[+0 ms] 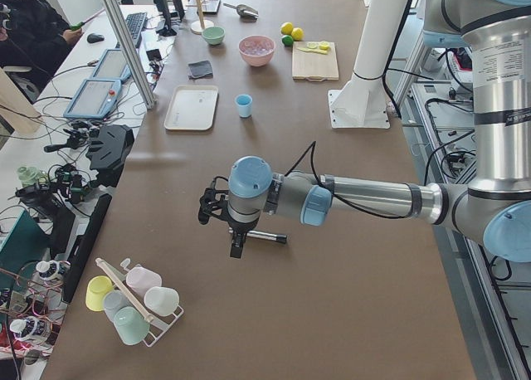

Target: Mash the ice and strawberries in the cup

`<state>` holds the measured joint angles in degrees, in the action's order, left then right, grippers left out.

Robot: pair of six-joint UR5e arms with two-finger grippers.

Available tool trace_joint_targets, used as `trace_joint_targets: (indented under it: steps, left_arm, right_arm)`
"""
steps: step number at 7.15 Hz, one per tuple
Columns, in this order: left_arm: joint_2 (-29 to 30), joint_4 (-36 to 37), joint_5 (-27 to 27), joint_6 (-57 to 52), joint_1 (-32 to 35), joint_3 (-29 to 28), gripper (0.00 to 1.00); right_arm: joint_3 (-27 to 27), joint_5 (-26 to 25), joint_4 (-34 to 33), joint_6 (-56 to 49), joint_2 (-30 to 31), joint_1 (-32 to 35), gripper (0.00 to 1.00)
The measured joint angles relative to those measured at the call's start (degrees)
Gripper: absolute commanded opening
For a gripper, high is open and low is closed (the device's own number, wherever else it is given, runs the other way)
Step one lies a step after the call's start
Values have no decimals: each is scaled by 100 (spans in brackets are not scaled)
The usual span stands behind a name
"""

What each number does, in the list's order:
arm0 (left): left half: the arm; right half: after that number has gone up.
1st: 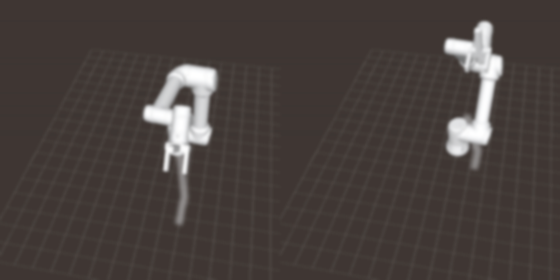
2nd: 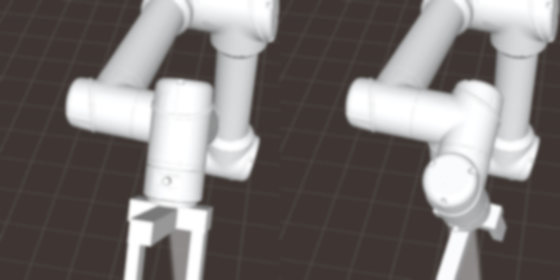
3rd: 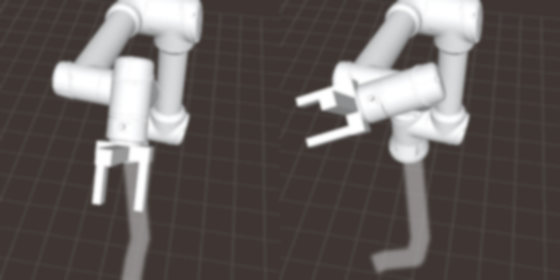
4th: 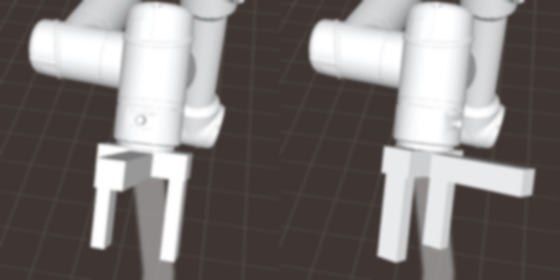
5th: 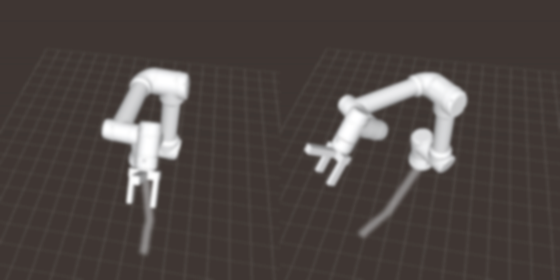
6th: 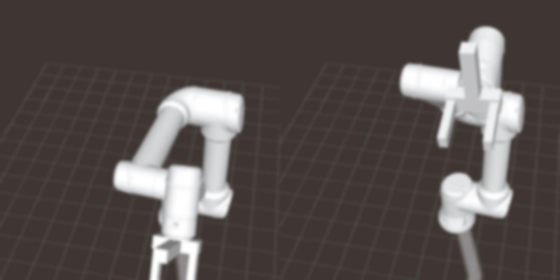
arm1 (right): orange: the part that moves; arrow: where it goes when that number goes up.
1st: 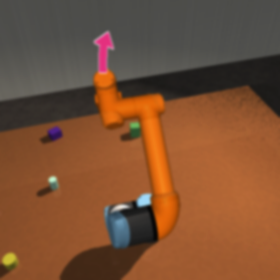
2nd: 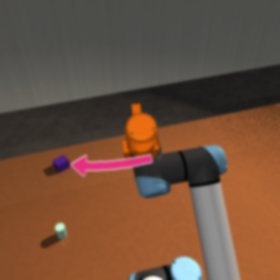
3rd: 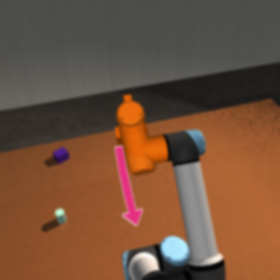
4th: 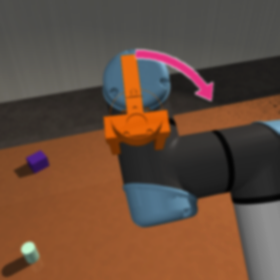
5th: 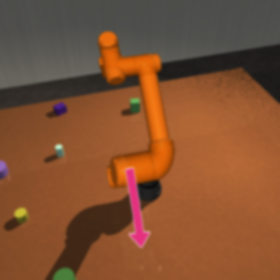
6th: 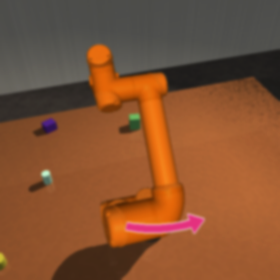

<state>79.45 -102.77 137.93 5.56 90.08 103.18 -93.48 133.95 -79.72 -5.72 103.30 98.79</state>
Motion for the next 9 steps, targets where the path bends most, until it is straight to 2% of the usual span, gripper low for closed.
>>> trace_joint_targets:
  steps: [2,5,9]
  left_arm:
    - [-172,-255,-3,13,30,-14,99]
    - [-172,-300,1,-36,63,-221,99]
    - [-173,-302,35,-17,122,-382,99]
  right_arm:
    - [13,-14,-10,40,-59,-9,100]
    - [27,-9,-249,342,-279,-55,100]
    - [97,11,-314,390,-263,-87,100]
